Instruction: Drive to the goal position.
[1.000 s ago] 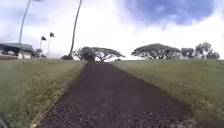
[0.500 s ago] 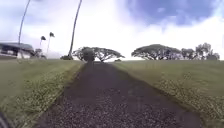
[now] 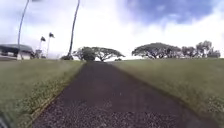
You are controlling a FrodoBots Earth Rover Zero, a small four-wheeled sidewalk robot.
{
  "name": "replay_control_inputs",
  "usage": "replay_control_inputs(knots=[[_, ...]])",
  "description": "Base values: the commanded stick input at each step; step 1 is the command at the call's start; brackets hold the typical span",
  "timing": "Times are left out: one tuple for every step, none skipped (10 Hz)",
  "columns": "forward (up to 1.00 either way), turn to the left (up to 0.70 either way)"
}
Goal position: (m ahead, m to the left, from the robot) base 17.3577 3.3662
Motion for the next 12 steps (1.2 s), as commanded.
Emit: replay_control_inputs(knots=[[0.50,0.00],[0.50,0.00],[0.50,0.00],[0.50,0.00],[0.50,0.00],[0.50,0.00],[0.50,0.00],[0.50,0.00],[0.50,0.00],[0.50,0.00],[0.50,0.00],[0.50,0.00]])
